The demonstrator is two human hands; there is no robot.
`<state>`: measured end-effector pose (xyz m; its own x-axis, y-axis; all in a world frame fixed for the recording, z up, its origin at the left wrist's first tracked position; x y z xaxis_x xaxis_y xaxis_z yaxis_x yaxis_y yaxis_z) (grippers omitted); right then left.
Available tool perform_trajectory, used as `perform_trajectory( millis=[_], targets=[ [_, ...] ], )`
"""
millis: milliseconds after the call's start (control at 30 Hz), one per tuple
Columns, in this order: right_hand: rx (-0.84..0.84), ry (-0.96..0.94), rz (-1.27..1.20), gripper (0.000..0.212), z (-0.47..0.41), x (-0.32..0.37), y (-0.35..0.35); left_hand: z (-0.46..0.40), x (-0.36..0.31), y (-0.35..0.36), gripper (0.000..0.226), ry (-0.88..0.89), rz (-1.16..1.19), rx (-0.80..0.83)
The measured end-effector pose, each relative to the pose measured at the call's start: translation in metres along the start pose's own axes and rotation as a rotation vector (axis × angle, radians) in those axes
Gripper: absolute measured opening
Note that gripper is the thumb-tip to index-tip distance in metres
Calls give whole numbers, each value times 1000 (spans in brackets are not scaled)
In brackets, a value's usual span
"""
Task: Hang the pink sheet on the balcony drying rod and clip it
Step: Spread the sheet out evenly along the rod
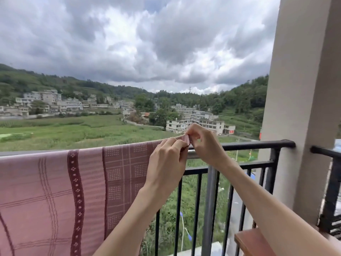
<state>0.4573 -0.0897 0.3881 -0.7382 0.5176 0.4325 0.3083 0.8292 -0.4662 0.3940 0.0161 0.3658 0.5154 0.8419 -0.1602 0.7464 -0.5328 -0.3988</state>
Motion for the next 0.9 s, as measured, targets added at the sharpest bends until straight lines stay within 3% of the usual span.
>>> perform_trajectory(
  millis=[433,700,900],
  targets=[
    [74,-61,-99,12,15,-74,-70,-3,-80,76,11,-80,-118,18],
    [78,-273,60,6,21,-84,-81,8,-95,96,7,-163,-278,33],
    [204,-90,-73,11,31,-111,-59,31,-73,107,19,-221,-347,218]
  ],
)
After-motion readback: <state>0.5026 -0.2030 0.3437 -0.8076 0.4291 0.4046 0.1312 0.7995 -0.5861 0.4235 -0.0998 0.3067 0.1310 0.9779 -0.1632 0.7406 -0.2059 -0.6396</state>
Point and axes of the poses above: each hand's wrist, its own z-axis away from the middle knuckle, its own y-axis out of the palm, x = y × z, the point moved 8 cm from there along -z, towards the middle knuckle, and after that the axes turned 9 degrees about -z, right-handed, at the moved point
